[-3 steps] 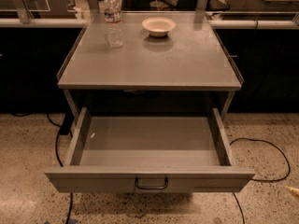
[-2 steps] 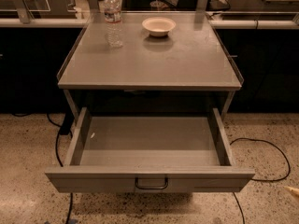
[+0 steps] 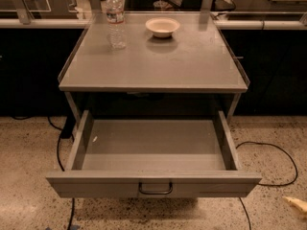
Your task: Close top drawer
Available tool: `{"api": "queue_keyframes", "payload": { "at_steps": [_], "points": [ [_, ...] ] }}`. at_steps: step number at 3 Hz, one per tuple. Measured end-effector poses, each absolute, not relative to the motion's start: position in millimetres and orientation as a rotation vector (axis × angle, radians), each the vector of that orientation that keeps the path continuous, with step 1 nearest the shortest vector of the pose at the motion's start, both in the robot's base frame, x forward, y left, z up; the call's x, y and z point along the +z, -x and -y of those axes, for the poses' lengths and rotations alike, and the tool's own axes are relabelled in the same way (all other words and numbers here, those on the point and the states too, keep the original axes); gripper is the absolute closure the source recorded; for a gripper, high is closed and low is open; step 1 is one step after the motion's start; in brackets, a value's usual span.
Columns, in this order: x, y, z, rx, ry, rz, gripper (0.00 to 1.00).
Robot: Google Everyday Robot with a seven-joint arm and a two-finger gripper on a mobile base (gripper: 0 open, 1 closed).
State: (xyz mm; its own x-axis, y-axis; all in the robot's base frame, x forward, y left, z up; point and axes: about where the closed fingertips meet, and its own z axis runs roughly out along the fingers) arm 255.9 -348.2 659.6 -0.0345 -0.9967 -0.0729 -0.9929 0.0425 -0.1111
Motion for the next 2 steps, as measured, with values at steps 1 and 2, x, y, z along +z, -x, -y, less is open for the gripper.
{"api": "queue_keyframes", "payload": {
  "at_steps": [1,2],
  "points": [
    [648,-248,328,-0.043,2.160,-2.129,0.00],
    [636,-245,312,-0.027,2.220,-2.090,0.00]
  ]
}}
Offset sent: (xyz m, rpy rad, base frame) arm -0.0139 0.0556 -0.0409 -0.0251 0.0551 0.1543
